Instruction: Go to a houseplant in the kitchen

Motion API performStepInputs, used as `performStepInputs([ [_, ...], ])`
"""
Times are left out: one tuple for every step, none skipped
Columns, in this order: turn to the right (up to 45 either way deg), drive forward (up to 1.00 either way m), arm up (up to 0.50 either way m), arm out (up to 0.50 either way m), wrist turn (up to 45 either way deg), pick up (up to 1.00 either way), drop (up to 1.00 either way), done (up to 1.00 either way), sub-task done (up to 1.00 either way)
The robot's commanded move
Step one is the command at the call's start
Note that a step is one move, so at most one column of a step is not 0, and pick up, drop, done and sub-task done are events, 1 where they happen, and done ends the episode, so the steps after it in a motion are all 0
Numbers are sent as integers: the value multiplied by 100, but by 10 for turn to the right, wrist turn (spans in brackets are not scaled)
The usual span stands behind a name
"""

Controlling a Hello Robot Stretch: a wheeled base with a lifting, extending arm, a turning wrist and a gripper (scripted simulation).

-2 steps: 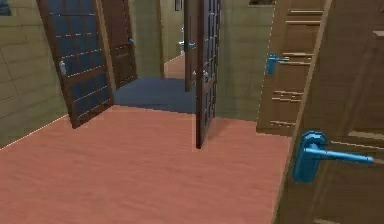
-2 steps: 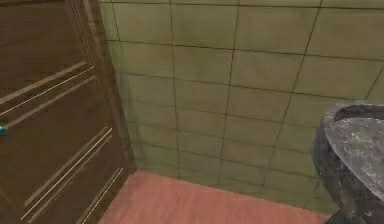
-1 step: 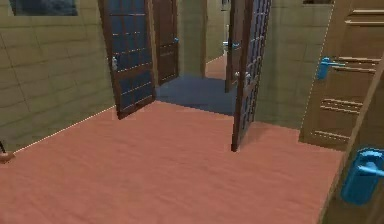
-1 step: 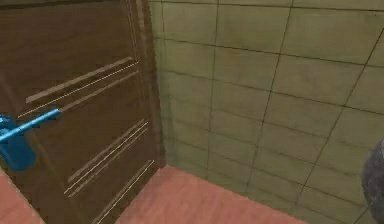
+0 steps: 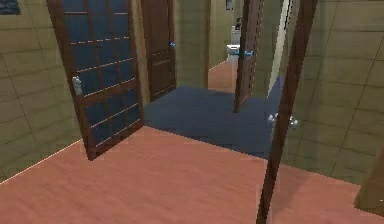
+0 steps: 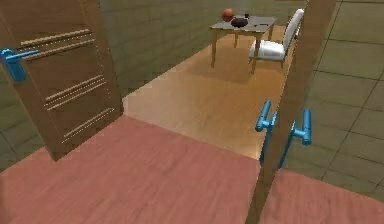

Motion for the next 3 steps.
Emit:
performStepInputs([
  [-30, 0, 0, 0, 0, 0, 0, 0, 0],
  [0, 100, 0, 0, 0, 0, 0, 0, 0],
  [-150, 0, 0, 0, 0, 0, 0, 0, 0],
])
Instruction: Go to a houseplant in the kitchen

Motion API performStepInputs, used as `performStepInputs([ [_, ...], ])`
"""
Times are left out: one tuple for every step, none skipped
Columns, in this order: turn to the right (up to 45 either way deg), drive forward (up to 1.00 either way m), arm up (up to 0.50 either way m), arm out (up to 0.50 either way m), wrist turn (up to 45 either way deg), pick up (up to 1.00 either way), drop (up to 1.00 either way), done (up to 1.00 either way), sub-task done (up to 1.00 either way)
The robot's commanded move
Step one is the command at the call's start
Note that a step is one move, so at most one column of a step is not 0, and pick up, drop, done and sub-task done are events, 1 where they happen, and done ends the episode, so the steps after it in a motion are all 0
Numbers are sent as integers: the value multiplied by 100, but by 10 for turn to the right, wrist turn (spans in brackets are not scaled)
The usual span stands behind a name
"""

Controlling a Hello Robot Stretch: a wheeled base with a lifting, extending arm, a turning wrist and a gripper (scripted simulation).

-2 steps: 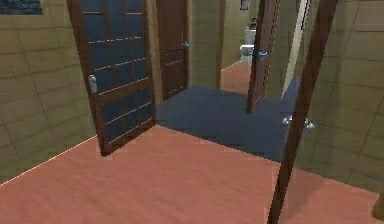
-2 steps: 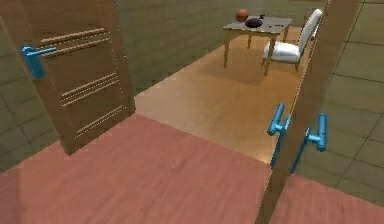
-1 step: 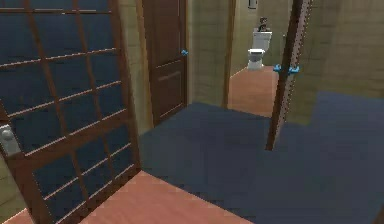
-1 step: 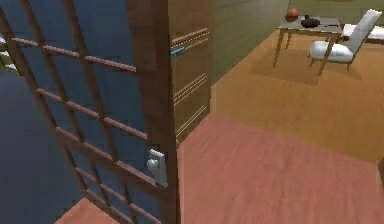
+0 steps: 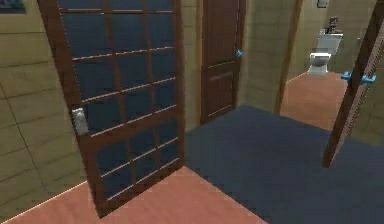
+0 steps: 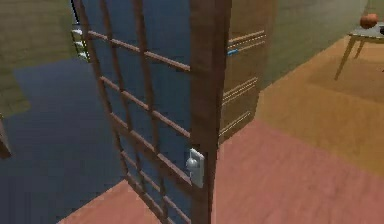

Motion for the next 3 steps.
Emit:
performStepInputs([
  [0, 10, 0, 0, 0, 0, 0, 0, 0],
  [450, 0, 0, 0, 0, 0, 0, 0, 0],
  [30, 0, 0, 0, 0, 0, 0, 0, 0],
])
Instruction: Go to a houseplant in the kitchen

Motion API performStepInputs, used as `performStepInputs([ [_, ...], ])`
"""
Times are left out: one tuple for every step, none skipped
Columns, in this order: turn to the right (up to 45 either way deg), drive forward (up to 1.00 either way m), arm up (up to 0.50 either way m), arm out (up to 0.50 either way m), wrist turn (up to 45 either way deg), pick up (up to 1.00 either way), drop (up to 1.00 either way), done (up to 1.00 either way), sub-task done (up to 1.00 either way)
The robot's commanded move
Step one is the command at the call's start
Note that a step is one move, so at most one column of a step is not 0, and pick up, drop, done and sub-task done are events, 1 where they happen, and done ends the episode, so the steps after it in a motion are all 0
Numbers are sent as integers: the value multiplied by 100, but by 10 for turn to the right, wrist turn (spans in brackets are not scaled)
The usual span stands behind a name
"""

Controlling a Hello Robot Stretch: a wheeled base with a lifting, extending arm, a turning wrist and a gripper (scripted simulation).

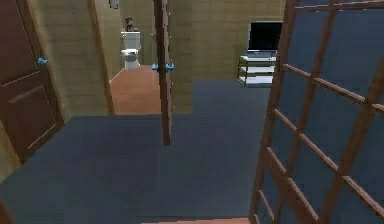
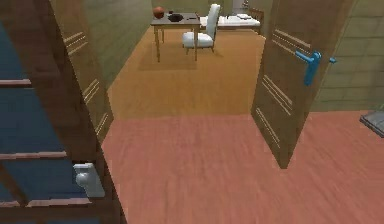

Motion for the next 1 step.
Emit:
performStepInputs([
  [0, 100, 0, 0, 0, 0, 0, 0, 0],
])
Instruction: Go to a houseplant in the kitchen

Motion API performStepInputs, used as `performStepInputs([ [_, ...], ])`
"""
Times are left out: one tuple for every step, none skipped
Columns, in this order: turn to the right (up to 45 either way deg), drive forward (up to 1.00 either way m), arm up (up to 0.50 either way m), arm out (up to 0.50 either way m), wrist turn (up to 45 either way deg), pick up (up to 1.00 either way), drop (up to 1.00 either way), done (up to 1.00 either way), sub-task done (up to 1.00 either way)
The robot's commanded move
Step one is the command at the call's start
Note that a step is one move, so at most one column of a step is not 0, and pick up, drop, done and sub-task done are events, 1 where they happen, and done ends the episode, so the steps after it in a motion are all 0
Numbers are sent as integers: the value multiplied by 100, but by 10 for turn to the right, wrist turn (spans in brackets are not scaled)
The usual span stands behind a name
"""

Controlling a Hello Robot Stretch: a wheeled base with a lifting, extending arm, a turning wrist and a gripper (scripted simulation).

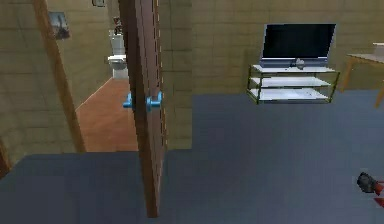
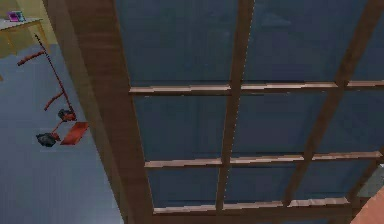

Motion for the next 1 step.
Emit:
performStepInputs([
  [30, 0, 0, 0, 0, 0, 0, 0, 0],
])
